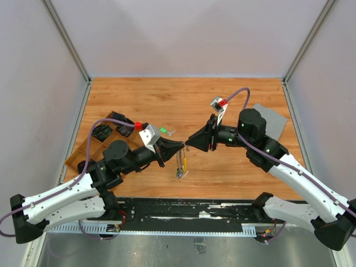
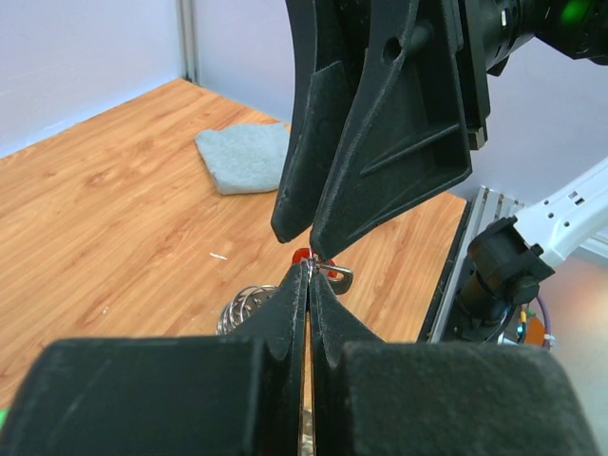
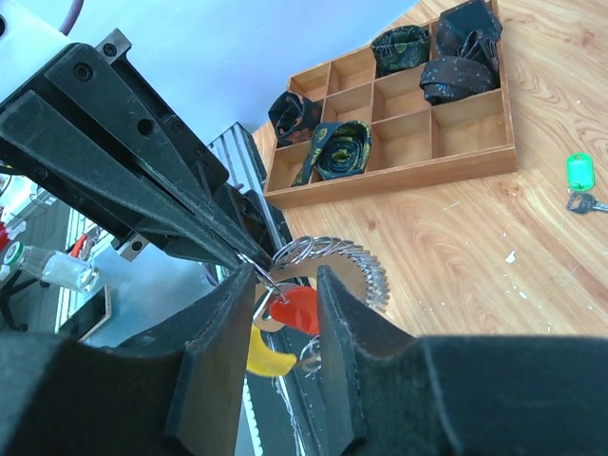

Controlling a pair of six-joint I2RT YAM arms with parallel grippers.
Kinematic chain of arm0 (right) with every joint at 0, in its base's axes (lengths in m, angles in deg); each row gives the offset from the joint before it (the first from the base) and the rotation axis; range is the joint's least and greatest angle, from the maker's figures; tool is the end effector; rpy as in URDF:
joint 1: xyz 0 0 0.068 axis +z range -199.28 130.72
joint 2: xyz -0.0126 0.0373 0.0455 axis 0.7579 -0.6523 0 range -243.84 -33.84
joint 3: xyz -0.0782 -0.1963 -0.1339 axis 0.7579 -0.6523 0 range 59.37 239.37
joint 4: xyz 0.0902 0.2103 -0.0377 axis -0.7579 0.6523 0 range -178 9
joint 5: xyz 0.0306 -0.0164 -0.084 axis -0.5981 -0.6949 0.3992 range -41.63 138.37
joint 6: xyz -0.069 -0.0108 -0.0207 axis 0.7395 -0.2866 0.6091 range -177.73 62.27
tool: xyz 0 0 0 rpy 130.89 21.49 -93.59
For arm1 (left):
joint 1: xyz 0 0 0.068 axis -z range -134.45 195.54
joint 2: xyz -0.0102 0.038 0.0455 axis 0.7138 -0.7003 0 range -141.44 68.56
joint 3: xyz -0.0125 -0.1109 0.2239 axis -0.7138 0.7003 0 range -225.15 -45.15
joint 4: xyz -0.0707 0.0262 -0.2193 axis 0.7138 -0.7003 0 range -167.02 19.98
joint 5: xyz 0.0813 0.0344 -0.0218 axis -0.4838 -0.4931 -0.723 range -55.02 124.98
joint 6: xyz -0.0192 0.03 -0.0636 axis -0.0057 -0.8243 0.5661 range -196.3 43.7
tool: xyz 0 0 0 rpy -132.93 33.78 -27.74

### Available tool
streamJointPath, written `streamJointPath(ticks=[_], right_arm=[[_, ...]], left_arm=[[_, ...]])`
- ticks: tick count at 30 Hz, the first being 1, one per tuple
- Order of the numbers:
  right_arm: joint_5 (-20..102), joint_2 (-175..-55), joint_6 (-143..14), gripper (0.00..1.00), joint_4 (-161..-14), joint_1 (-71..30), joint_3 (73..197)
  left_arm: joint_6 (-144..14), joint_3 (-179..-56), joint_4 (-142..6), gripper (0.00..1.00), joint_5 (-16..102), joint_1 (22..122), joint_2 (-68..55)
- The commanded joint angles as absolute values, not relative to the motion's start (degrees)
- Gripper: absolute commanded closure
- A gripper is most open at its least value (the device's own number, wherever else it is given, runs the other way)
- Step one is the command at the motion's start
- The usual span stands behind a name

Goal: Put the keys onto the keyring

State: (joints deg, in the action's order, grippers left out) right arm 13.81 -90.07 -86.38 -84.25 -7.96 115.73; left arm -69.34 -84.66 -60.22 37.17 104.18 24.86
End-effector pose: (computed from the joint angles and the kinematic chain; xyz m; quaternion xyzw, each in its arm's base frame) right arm 0.1448 0.1731 0.3661 -0.2788 0.6695 0.5522 0.4113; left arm 0.1005 -0.1694 0.3371 0.3054 0.5983 -0.4120 0.6157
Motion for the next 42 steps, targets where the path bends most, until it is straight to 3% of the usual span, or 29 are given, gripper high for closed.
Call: streamJointPath(ticks=[1, 5, 15, 42], right_arm=[[12.86, -89.42, -85.59, 0.7, -84.63, -6.8, 116.78], [13.07, -88.89, -85.81, 0.74, -85.05, -6.76, 116.59], [13.07, -88.14, -86.67, 0.99, -85.51, -6.75, 116.32], [15.84, -88.33, -85.83, 0.99, -80.09, -6.23, 114.39]], left_arm=[[-69.09, -85.68, -56.4, 1.0, 37.5, 103.75, 25.85], [-69.13, -85.69, -56.58, 0.99, 37.45, 103.79, 25.81], [-69.18, -85.72, -56.52, 1.0, 36.63, 103.75, 25.76], [-69.31, -85.85, -54.64, 0.99, 36.48, 103.76, 25.8]])
